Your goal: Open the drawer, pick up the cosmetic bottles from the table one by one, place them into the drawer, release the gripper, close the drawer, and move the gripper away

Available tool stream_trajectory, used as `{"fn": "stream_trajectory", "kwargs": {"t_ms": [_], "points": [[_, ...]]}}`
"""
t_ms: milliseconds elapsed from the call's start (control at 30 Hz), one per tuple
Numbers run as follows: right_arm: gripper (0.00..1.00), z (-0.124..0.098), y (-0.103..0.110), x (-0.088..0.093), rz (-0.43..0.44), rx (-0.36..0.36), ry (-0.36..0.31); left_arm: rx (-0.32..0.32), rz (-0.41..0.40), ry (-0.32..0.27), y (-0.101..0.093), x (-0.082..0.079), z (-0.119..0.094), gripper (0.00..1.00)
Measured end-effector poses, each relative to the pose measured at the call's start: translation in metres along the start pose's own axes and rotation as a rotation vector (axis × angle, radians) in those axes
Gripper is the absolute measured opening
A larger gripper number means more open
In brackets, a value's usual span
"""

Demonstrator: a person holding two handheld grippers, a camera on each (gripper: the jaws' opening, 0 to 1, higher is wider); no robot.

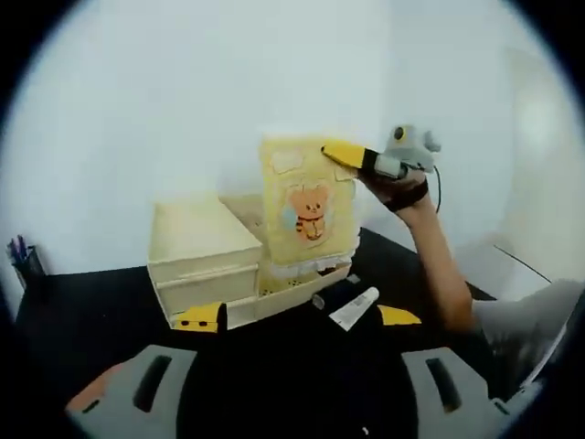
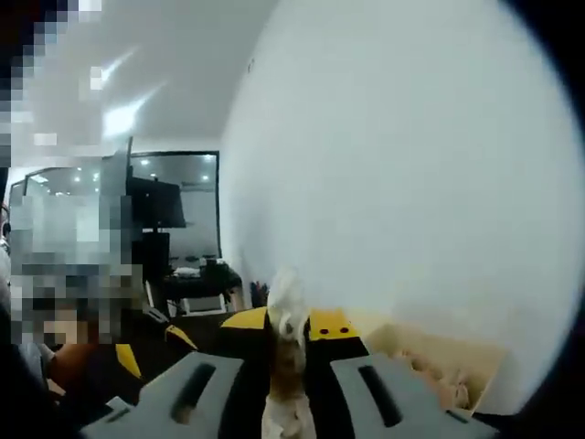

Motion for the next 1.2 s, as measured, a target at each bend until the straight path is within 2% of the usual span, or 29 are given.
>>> {"fn": "stream_trajectory", "kwargs": {"t_ms": [233,667,900,1100,1200], "points": [[0.10,0.002,-0.007,0.004,0.035,0.009,-0.005,-0.013,0.020,0.020,0.003,0.001,0.006,0.59],[0.10,0.007,-0.013,0.005,0.028,0.027,0.005,-0.030,0.035,0.039,0.007,0.003,0.006,0.58],[0.10,0.009,-0.016,0.012,0.011,0.040,0.008,-0.027,0.026,0.091,0.016,0.016,0.007,0.58],[0.10,0.007,-0.024,0.013,0.018,0.072,-0.018,0.030,0.008,0.077,0.012,0.016,0.010,0.58],[0.10,0.005,-0.026,0.012,0.031,0.081,-0.036,0.033,0.021,0.074,0.009,0.015,0.012,0.59]]}}
Point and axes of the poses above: the point that each gripper's makers call its tool centre point, and the gripper's own axes: z roughly forward along the fingers, y roughly to its left, x roughly out of its underside, the point moved 9 cm from there along -z, roughly backward along the fingers, and after that the axes turned 1 degree about z, right-handed, at the moved point
